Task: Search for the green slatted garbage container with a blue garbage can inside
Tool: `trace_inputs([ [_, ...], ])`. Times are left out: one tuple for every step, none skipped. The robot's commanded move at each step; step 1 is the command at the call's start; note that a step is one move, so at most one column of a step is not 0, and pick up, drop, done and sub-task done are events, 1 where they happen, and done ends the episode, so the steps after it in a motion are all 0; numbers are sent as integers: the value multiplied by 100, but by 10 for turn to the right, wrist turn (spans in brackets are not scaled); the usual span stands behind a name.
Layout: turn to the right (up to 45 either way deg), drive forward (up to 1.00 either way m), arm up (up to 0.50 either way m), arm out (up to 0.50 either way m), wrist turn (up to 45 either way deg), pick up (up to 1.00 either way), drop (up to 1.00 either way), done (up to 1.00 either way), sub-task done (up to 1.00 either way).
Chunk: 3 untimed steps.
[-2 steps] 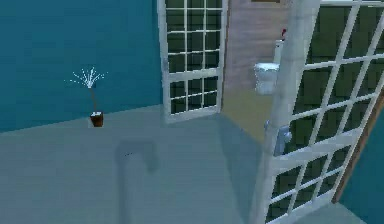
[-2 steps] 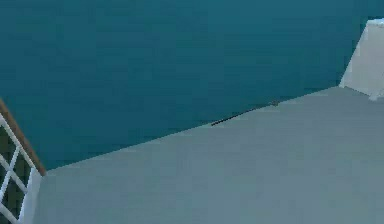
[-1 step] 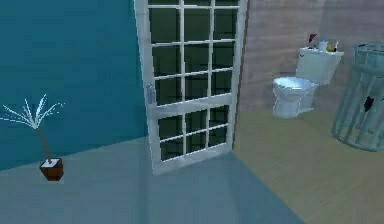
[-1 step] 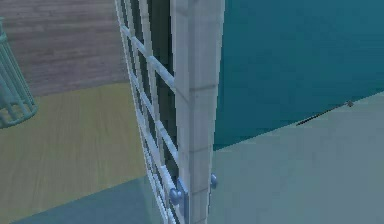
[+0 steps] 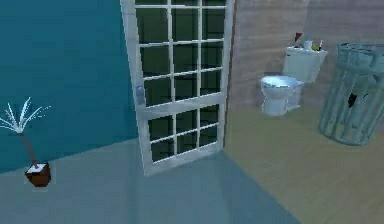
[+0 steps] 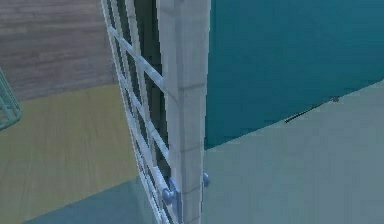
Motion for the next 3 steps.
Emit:
trace_inputs([
  [0,25,0,0,0,0,0,0,0],
  [450,0,0,0,0,0,0,0,0],
  [150,0,0,0,0,0,0,0,0],
])
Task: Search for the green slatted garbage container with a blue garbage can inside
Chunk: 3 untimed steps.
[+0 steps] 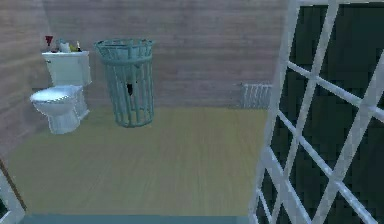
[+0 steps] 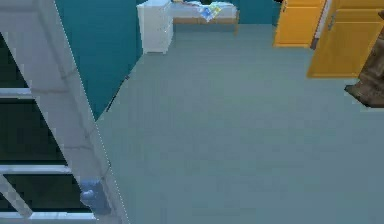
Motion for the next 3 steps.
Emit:
trace_inputs([
  [0,100,0,0,0,0,0,0,0],
  [0,90,0,0,0,0,0,0,0],
  [-450,0,0,0,0,0,0,0,0],
])
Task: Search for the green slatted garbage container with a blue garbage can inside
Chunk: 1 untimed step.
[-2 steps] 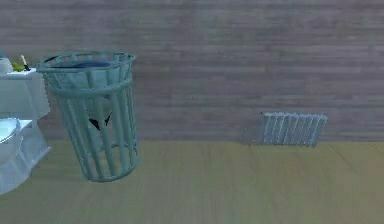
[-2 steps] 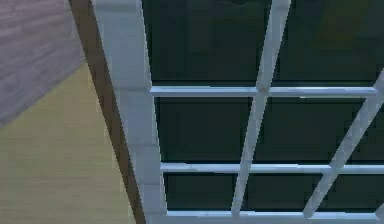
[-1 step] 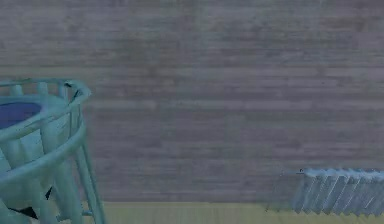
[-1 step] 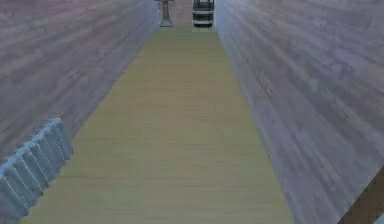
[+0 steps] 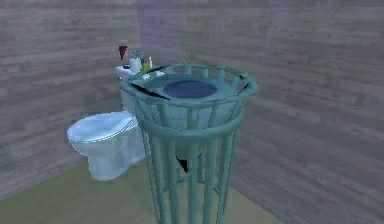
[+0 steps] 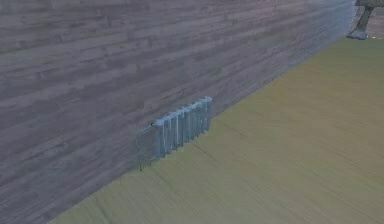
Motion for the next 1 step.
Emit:
trace_inputs([
  [0,0,0,0,0,0,0,100,0],
])
